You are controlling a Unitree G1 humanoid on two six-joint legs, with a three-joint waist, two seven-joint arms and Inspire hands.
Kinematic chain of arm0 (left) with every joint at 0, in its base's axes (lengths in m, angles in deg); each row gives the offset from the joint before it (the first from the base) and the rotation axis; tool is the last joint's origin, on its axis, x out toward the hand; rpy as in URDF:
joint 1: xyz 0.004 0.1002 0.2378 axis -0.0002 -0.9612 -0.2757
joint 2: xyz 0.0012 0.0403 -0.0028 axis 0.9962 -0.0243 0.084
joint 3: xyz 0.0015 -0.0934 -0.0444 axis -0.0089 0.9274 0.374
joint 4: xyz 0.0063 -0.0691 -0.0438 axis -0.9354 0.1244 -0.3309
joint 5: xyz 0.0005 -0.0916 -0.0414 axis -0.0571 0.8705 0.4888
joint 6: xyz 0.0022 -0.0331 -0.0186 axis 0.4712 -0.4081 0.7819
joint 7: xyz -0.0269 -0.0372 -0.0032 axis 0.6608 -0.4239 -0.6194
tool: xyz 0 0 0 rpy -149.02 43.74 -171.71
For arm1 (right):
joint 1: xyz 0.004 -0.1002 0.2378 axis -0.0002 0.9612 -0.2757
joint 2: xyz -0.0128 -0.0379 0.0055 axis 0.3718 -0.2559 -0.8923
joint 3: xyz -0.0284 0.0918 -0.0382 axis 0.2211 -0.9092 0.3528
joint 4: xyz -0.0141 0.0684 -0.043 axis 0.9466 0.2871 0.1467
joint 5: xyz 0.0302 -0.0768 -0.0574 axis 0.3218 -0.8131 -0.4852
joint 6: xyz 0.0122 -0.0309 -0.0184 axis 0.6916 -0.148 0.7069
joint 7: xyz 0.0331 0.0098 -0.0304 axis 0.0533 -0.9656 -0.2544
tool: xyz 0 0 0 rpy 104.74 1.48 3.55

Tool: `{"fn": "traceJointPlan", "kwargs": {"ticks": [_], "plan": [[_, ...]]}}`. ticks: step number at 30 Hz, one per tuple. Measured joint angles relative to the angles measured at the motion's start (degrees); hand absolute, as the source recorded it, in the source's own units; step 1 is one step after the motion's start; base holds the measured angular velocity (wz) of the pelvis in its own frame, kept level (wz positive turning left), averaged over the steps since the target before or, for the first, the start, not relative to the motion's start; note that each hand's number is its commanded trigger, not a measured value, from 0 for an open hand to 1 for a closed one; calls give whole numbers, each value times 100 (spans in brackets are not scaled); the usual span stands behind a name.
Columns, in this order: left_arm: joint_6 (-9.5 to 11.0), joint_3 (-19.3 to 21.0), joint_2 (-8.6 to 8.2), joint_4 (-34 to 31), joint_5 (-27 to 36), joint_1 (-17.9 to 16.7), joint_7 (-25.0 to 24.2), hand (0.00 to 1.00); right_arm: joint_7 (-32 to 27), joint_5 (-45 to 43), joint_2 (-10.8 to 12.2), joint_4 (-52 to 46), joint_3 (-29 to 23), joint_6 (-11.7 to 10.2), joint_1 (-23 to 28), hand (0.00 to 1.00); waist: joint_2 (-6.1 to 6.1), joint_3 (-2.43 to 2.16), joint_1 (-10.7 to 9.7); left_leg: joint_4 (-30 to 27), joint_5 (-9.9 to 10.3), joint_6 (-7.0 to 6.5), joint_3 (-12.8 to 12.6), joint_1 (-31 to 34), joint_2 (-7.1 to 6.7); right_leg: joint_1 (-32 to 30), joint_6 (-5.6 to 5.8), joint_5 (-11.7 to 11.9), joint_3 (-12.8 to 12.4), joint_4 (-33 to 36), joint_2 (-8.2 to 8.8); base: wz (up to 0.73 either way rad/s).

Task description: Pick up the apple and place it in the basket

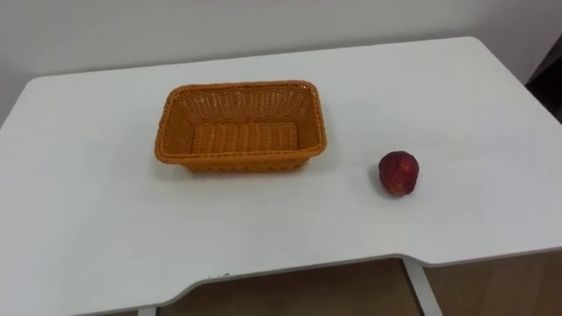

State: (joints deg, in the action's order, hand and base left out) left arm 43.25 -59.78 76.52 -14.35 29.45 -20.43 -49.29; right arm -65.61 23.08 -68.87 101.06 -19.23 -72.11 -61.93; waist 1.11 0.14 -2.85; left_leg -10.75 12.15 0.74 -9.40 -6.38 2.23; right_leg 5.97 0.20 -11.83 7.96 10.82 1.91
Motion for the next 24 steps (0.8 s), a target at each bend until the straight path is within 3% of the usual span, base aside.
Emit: {"fn": "traceJointPlan", "kwargs": {"ticks": [3, 9, 11, 17, 20, 24], "plan": [[-11, 7, 6, -176, -5, -69, -16, 0, -530, 369, -2, -520, -291, -28, 17, 0, 20, 1, -12, -10, 0, 0, 1, 6, 0, -37, -1, -1, 4, 0, 0, 0], [101, 68, 48, -304, 1, -85, -15, 0, -1598, 82, -20, -1967, -523, -420, 33, 0, 60, -11, -40, -54, -1, -1, 15, 122, 2, -113, -1, -1, 15, 6, 3, 1], [111, 107, 61, -326, -14, -91, -4, 0, -2141, -504, -30, -2916, -526, -537, 143, 0, 76, -11, -36, -66, -1, -1, 27, 187, -2, -141, 1, 0, 62, 22, 5, 8], [176, 74, 101, -363, -3, -111, 4, 0, -3423, -2742, -138, -4379, -444, -840, 84, 0, 82, -18, 44, -60, -2, -3, 29, 334, 0, -311, -2, 1, 61, 90, 1, 0], [214, -27, 133, -354, -14, -103, 8, 0, -3842, -4346, -178, -4778, -227, -905, 72, 0, 69, -28, 76, -51, -3, -4, 47, 370, 0, -397, -6, 5, 71, 95, 0, 0], [235, -109, 137, -330, -20, -91, -3, 0, -4092, -5591, -228, -5327, 69, -979, 74, 0, 54, -19, 184, -49, -3, -4, 19, 369, 3, -414, -6, 5, 52, 95, -2, -4]]}}
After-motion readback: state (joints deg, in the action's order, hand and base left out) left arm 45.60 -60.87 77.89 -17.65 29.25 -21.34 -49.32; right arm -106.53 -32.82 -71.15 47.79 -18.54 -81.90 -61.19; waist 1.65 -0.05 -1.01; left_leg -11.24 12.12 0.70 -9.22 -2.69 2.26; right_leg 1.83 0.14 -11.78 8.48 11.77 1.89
